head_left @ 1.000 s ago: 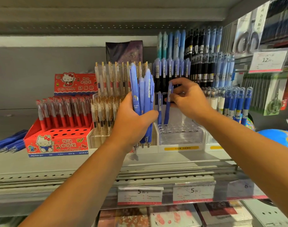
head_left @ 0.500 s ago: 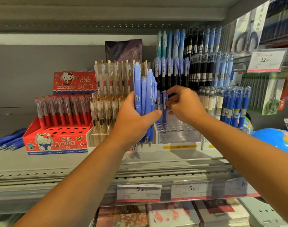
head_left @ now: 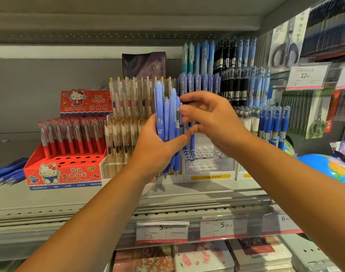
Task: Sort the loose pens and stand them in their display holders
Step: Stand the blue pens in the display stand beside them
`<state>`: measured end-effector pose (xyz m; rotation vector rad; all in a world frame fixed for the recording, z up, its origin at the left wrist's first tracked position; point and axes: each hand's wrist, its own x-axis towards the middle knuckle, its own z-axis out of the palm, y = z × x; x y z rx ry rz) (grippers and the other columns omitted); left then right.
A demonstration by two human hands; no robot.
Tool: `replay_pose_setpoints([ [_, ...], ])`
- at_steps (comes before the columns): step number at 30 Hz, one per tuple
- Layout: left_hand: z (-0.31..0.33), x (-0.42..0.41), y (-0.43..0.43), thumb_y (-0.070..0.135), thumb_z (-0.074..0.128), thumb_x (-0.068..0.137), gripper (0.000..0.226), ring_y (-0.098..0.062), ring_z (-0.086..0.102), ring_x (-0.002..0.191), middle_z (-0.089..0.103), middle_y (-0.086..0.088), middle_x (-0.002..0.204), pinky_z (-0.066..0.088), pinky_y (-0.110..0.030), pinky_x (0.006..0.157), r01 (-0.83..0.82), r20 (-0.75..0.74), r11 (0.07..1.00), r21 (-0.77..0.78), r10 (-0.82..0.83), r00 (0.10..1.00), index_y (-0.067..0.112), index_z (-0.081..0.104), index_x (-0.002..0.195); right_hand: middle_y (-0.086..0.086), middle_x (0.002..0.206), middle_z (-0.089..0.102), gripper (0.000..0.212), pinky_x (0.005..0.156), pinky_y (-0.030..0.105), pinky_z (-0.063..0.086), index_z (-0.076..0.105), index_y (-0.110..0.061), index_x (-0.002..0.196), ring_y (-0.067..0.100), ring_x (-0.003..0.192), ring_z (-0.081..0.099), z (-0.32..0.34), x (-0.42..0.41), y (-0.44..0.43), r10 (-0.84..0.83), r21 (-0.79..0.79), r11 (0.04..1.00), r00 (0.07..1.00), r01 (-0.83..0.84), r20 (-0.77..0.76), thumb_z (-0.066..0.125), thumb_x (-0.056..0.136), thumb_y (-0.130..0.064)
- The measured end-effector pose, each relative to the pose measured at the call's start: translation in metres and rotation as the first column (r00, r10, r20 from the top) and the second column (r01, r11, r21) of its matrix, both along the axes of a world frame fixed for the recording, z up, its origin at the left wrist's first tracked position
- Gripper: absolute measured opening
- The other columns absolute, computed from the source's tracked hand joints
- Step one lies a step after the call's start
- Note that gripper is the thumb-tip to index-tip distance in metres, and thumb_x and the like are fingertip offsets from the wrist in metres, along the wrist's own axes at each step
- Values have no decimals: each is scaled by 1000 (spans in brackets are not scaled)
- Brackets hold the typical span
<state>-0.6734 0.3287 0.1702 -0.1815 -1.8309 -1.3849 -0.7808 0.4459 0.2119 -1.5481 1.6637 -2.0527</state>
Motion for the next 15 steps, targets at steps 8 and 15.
replay_pose_setpoints([
  [8, -1, -1, -1, 15, 78, 82, 49, -2, 71, 80, 72, 23, 89, 55, -15, 66, -8, 46, 1000, 9, 7, 999, 32, 54, 121, 12, 88, 67, 20, 66, 29, 57, 68, -8, 102, 17, 74, 69, -3, 4, 3, -1, -2, 1000, 1000, 1, 4, 72, 84, 0],
  [15, -2, -2, -4, 17, 77, 84, 28, -11, 58, 51, 63, 12, 66, 52, -22, 51, -63, 54, 998, 16, 62, 997, 26, 56, 102, 5, 82, 68, 15, 65, 27, 57, 67, -13, 96, 12, 71, 69, 1, -8, 9, -141, 2, 990, 989, 141, 38, 71, 86, -2],
])
